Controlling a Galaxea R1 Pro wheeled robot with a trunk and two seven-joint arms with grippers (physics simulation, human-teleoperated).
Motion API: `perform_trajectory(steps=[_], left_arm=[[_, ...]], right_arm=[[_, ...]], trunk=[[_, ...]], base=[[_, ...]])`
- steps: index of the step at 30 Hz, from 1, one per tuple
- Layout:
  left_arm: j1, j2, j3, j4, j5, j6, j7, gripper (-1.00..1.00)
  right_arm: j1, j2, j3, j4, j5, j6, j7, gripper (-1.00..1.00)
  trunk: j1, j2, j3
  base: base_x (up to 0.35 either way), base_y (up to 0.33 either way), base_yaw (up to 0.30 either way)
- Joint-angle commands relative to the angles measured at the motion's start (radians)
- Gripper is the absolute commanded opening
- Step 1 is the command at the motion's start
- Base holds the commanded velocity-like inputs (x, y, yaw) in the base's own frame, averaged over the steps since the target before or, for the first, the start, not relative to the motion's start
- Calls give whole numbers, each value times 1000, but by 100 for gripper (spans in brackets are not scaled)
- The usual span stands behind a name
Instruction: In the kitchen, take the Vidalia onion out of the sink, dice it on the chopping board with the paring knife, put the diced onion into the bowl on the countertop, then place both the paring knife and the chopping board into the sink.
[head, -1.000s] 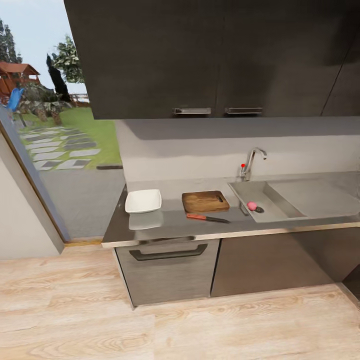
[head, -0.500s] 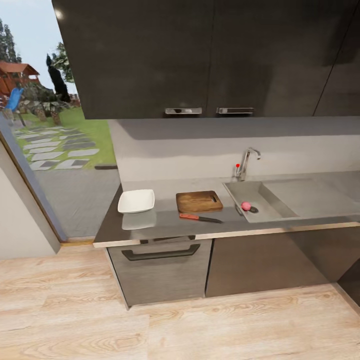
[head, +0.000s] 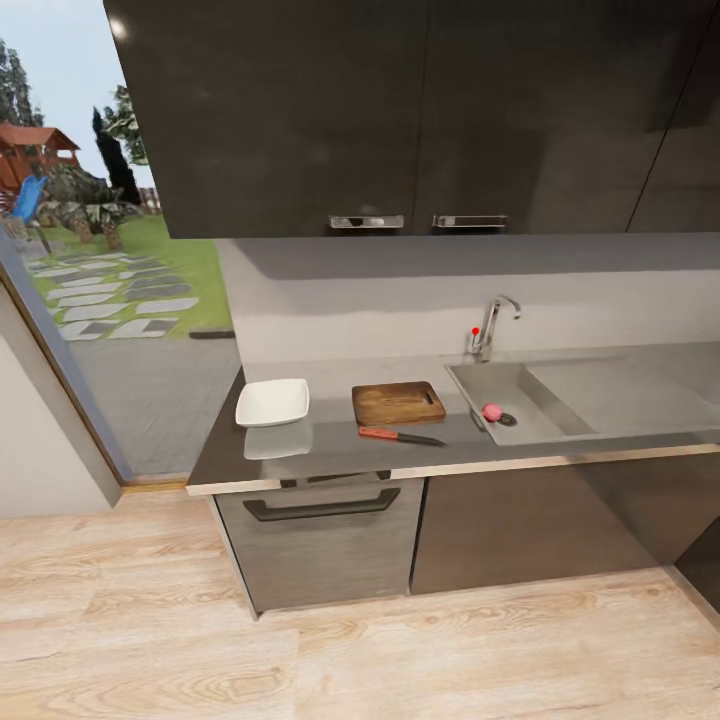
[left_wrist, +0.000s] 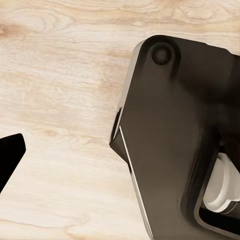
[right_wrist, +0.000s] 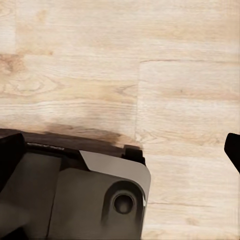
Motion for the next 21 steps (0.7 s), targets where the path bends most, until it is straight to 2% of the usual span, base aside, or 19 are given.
perform_trajectory(steps=[1, 5, 8, 9, 11, 12, 13, 14, 15, 16, 18, 21], left_arm=[[0, 0, 0, -2, 3, -1, 0, 100], [0, 0, 0, -2, 3, -1, 0, 100], [0, 0, 0, 3, 3, -1, 0, 100], [0, 0, 0, 5, 3, -1, 0, 100], [0, 0, 0, 6, 3, -1, 0, 100], [0, 0, 0, 7, 3, -1, 0, 100], [0, 0, 0, 7, 3, -1, 0, 100], [0, 0, 0, 7, 3, -1, 0, 100], [0, 0, 0, 7, 3, -1, 0, 100], [0, 0, 0, 7, 3, -1, 0, 100], [0, 0, 0, 7, 3, -1, 0, 100], [0, 0, 0, 9, 3, -1, 0, 100]], right_arm=[[-1, 0, -8, -6, 6, -7, 6, 100], [1, -6, -4, 2, 4, -6, 6, 100], [19, -25, 8, 61, -5, 1, 6, 100], [37, -56, 44, 124, -43, 8, 6, 100], [52, -82, 103, 173, -124, 10, 6, 100], [63, -99, 167, 204, -206, 11, 5, 100], [72, -114, 253, 234, -302, 11, 5, 100], [76, -121, 303, 251, -353, 12, 5, 100], [82, -136, 411, 287, -456, 12, 5, 100], [84, -143, 468, 303, -507, 11, 5, 100], [89, -167, 692, 347, -713, 12, 5, 100], [92, -181, 1015, 372, -1035, 12, 4, 100]], trunk=[[1, -2, -2], [1, -2, -2], [1, -2, -2], [1, -2, -2], [1, -2, -2], [1, -2, -2], [1, -2, -2], [1, -2, -2], [1, -2, -2], [1, -2, -2], [1, -2, -2], [1, -2, -2]], base=[[0, 0, 0], [0, 0, 0], [0, 0, 0], [0, 0, 0], [0, 0, 0], [0, 0, 0], [0, 0, 0], [0, 0, 0], [0, 0, 0], [0, 0, 0], [0, 0, 0], [0, 0, 0]])
